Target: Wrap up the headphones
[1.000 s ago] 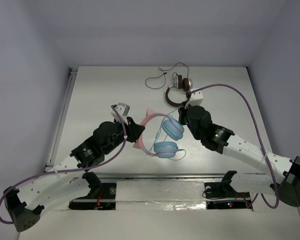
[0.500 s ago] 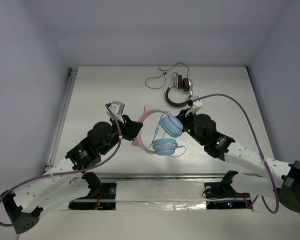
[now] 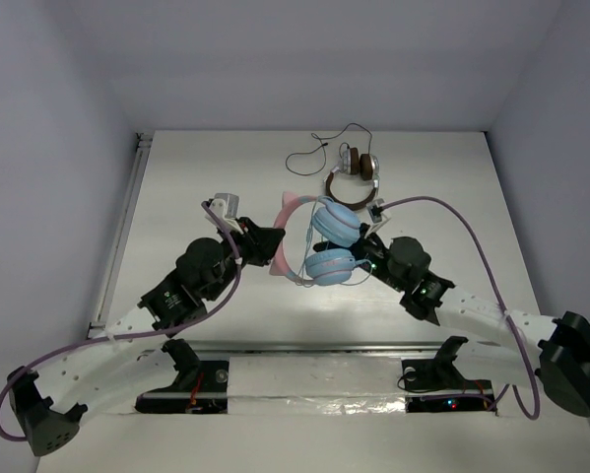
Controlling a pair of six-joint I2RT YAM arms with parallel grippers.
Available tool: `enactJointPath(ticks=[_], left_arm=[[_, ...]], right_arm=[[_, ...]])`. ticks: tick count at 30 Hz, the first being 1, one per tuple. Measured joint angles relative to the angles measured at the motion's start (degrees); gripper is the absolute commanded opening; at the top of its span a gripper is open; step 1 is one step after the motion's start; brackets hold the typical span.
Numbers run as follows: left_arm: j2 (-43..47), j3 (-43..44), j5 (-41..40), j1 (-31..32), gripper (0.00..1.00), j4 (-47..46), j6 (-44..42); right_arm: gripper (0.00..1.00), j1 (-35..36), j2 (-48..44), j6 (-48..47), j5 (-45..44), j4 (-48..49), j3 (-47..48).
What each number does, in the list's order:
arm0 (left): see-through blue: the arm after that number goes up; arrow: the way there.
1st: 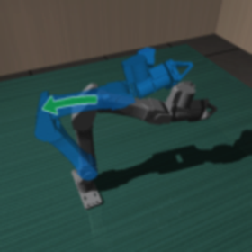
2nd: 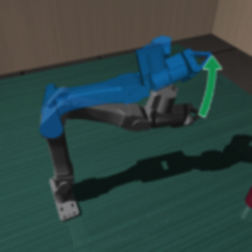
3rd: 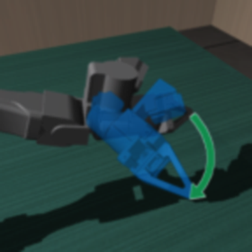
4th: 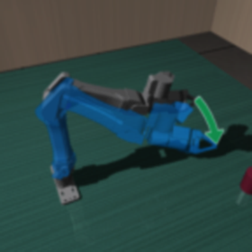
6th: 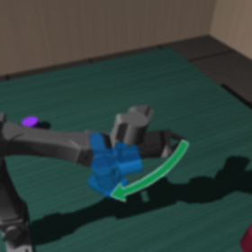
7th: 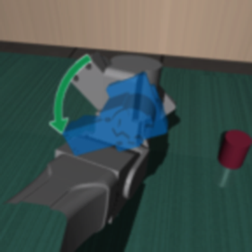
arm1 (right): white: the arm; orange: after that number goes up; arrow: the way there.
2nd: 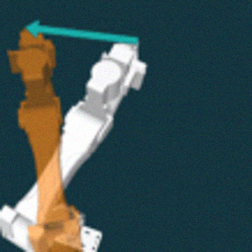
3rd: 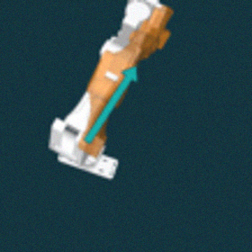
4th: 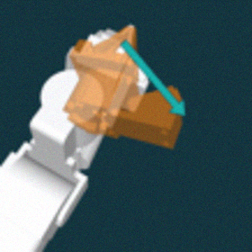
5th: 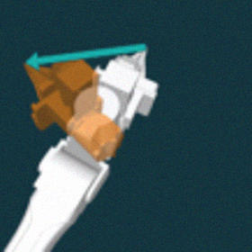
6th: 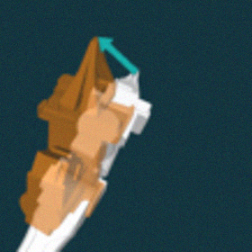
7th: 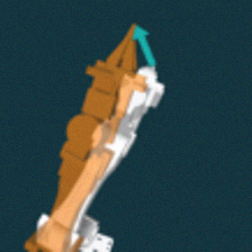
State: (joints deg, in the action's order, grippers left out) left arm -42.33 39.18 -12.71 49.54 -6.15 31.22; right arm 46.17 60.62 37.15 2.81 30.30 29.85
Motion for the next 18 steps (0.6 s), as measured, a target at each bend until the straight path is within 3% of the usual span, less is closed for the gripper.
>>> enactJointPath(ticks=[5, 18], left_arm=[[-1.14, -0.96, 0.02, 0.00, 0.00, -2.10, 1.27], [-1.92, -0.94, 0.42, 0.00, 0.00, -4.37, 2.16]], right_arm=[[0.26, -0.02, 2.62, 2.34, 2.64, 3.48, -2.25], [0.24, -0.02, 6.62, 2.91, 3.65, 9.88, -3.30]])
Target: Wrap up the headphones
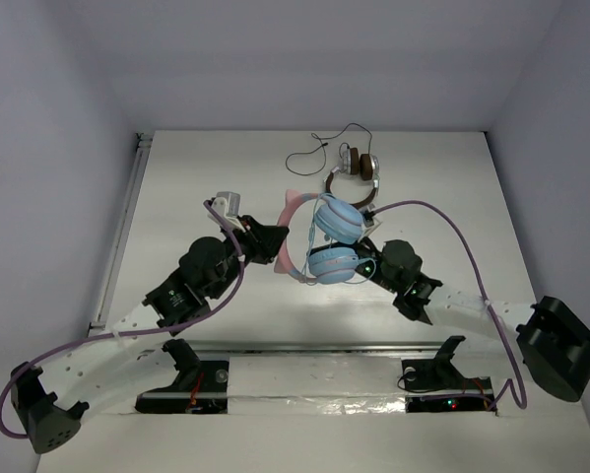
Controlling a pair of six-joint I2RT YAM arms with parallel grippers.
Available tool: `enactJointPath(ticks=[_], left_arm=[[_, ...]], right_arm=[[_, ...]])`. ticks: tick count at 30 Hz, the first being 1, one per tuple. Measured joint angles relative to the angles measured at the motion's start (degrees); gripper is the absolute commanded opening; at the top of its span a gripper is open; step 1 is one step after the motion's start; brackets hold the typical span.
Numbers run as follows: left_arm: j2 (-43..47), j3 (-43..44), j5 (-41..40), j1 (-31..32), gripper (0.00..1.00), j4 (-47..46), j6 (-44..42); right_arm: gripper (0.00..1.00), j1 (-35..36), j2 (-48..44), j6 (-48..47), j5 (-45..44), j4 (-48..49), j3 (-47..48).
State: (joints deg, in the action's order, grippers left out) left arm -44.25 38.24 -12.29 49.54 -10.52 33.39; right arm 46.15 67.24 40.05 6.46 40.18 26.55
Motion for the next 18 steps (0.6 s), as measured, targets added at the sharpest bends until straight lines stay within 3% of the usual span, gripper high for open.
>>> enactJointPath(ticks=[6, 10, 14, 18], left_arm=[[-0.61, 0.42, -0.02, 0.00, 0.00, 0.74, 0.02], [-0.96, 2.10, -0.46, 0.02, 0.00, 2.67, -0.13], [-0.96, 3.30, -1.14, 0.00, 0.00, 3.19, -0.17], [-0.96, 3.80, -1.20, 0.02, 0.00, 4.04, -0.11]], right_arm=[[0.25, 0.00, -0.94, -0.76, -0.20, -1.75, -0.15], [0.27, 0.00, -8.11, -2.08, -1.11, -6.80, -1.25], [0.41, 0.00, -16.15, -3.96, -2.36, -13.25, -1.27], [0.52, 0.00, -18.27, -6.45, -4.35, -16.63, -1.09]])
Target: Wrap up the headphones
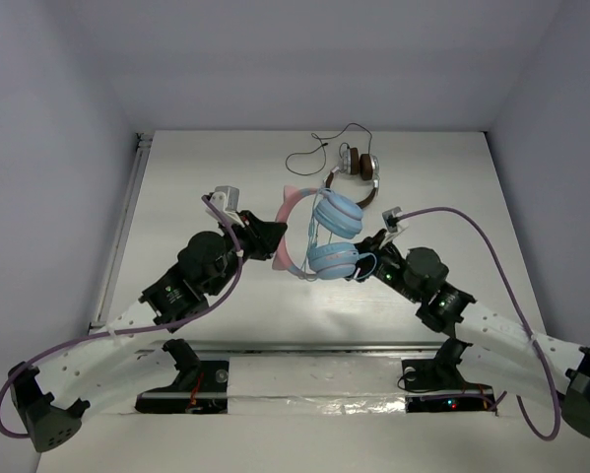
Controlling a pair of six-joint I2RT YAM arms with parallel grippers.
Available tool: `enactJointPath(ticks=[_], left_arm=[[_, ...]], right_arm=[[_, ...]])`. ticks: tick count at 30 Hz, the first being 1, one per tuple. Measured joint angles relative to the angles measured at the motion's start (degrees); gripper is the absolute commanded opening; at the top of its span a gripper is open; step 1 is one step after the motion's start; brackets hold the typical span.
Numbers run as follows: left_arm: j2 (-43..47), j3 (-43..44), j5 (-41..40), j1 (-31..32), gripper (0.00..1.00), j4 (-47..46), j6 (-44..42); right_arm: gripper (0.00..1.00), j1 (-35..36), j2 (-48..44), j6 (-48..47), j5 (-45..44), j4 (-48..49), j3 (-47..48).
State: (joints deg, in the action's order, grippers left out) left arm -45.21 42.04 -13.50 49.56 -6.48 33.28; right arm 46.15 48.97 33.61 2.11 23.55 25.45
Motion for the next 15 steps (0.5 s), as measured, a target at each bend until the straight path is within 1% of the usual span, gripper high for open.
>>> enactJointPath(ticks=[3, 5, 12, 15], left_arm=[[0.00, 0.22, 0.07, 0.00, 0.00, 0.94, 0.00], [0.00, 0.26, 0.07, -0.02, 0.00, 1.38, 0.02], [0.02, 0.85, 0.46, 0.00, 0.00, 2.93, 0.02], [0.02, 0.87, 0.94, 0.00, 0.00, 2.95, 0.04]], right_arm=[[0.60, 0.00, 2.23, -2.01, -2.49, -2.19, 0.48], [0.61, 0.00, 4.13, -3.48, -4.24, -3.26, 1.11], [0.61, -0.48, 7.32, -7.17, -9.88, -4.94, 4.74], [0.62, -0.85, 8.11, -8.39, -10.73, -4.83, 5.27]])
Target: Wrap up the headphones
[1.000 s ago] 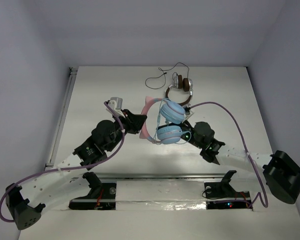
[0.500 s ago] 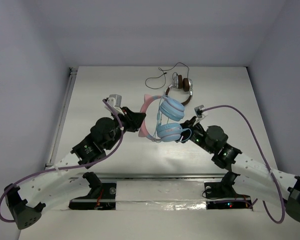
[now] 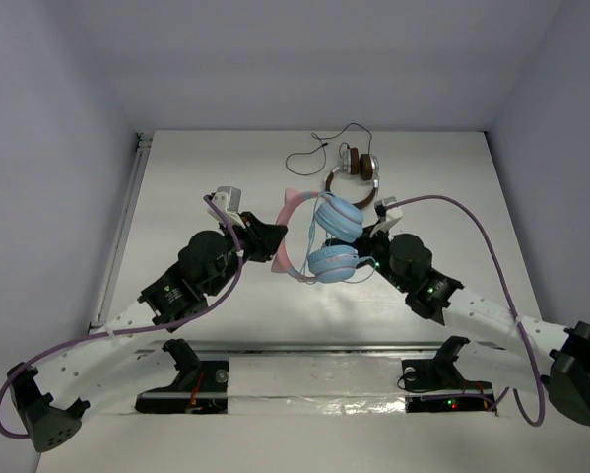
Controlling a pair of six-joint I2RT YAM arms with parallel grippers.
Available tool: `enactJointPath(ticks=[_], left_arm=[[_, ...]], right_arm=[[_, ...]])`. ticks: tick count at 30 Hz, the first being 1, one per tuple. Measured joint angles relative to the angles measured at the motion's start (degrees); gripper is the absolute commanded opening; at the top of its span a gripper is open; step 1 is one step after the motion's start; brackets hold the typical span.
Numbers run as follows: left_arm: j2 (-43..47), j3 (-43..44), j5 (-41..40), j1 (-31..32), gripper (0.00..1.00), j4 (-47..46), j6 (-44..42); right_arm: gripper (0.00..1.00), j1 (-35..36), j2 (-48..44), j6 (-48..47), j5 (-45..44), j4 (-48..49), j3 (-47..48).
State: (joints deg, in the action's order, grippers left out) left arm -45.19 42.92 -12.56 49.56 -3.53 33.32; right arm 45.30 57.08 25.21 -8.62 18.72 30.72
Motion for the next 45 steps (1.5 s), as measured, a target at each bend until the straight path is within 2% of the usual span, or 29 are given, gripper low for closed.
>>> enactJointPath(ticks=[7, 15, 19, 26, 30, 34, 35, 36, 37, 45], left_arm=[[0.00, 0.00, 1.05, -0.02, 0.00, 0.00, 0.04], [0.00, 0.31, 2.05, -0.02, 0.00, 0.07, 0.26], [0.00, 0.33, 2.08, -0.02, 0.00, 0.07, 0.37], [0.00, 0.35, 2.40, -0.02, 0.00, 0.04, 0.42], [0.00, 0.70, 2.69, 0.00, 0.00, -0.04, 0.42], [0.00, 1.16, 2.73, 0.00, 0.00, -0.02, 0.39], [0.00, 1.31, 2.71, 0.00, 0.00, -0.02, 0.39], [0.00, 1.49, 2.71, 0.00, 0.00, -0.02, 0.37], [0.00, 1.62, 2.67, -0.02, 0.00, 0.00, 0.39], [-0.48, 1.92, -0.50, 0.00, 0.00, -0.90, 0.44]], right_arm=[[0.59, -0.28, 7.45, -1.55, 2.99, 1.51, 1.49], [0.58, -0.28, 10.58, -1.97, 6.95, 9.94, 1.49], [0.58, -0.42, 11.37, -3.21, 6.60, 12.46, 1.49], [0.55, -0.66, 12.35, -4.61, 2.25, 11.28, 2.58], [0.40, -0.68, 12.35, -4.68, 1.40, 11.26, 2.62], [0.35, -0.70, 13.07, -3.96, 2.38, 11.37, 2.62], [0.12, -0.70, 13.55, -3.78, 2.71, 11.41, 2.62], [0.03, -0.70, 13.97, -3.80, 3.10, 11.47, 2.62], [0.00, -0.70, 14.34, -3.08, 3.41, 11.69, 2.56], [0.00, -0.70, 14.23, 3.41, 7.85, 16.74, -0.17]])
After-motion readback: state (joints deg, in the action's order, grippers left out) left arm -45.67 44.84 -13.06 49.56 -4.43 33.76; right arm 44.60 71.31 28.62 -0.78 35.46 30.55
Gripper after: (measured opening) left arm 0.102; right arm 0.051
